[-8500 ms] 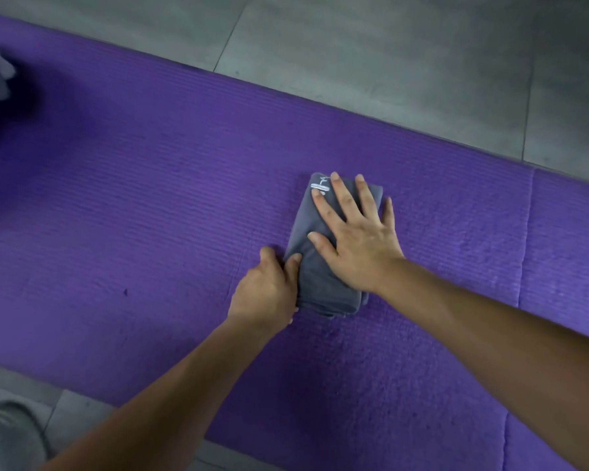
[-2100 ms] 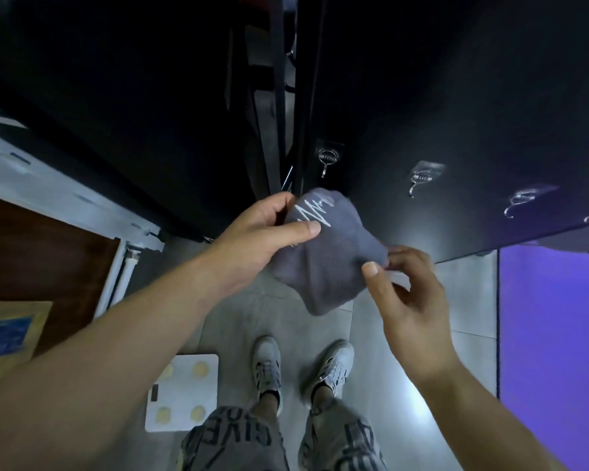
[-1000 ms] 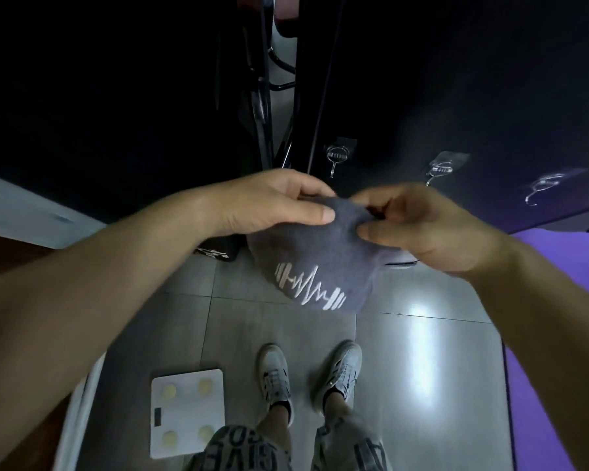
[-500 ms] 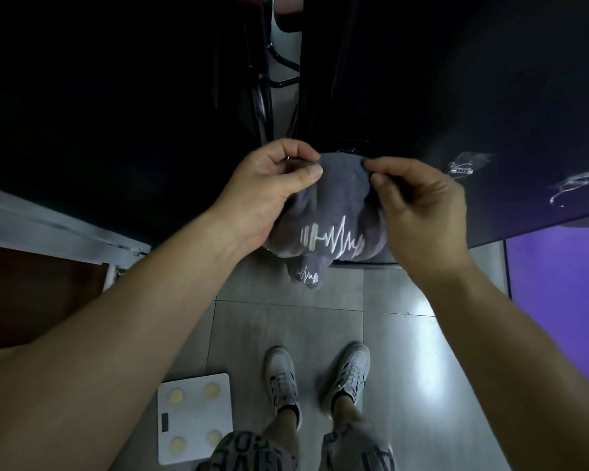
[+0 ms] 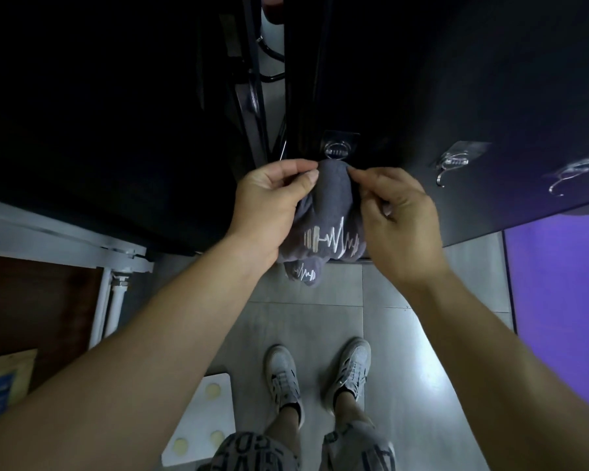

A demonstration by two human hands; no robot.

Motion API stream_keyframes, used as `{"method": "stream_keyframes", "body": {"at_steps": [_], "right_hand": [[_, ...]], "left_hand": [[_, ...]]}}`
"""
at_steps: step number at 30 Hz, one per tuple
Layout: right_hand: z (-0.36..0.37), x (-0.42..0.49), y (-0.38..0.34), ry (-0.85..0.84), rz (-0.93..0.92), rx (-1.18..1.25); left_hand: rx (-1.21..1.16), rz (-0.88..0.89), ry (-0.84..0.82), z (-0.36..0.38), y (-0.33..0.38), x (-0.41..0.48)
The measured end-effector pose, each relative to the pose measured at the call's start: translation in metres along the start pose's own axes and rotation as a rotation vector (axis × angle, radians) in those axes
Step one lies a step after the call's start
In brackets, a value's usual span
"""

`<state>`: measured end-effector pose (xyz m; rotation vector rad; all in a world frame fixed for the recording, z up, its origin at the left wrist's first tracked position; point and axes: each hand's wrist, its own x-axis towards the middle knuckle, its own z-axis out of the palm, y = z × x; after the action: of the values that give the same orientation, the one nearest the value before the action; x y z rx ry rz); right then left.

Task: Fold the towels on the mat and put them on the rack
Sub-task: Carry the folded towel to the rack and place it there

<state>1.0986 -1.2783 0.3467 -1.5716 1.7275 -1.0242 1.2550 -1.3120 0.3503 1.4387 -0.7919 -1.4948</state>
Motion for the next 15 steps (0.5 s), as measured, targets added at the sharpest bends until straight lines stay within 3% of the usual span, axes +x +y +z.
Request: {"method": "stream_keyframes", "body": {"at_steps": [4, 9, 12, 15], "right_hand": [[0.002, -0.011, -0.012, -0.05, 0.166, 0.041], [0.002, -0.018, -0.015, -0.033, 0.117, -0.129], [0.001, -0.015, -0.011, -0.05, 0.053, -0.134], [0.002, -0.017, 0.001, -0.125, 0.015, -0.005]], "left_hand": [[0.086, 0.066, 0.019, 0.0, -0.001, -0.005], [0.785, 0.435, 0.104, -0.01, -0.004, -0.013], [0.886, 0.503, -0.057, -0.017, -0.007, -0.024], [0.809, 0.46, -0.213, -0.02, -0.018, -0.031]]}}
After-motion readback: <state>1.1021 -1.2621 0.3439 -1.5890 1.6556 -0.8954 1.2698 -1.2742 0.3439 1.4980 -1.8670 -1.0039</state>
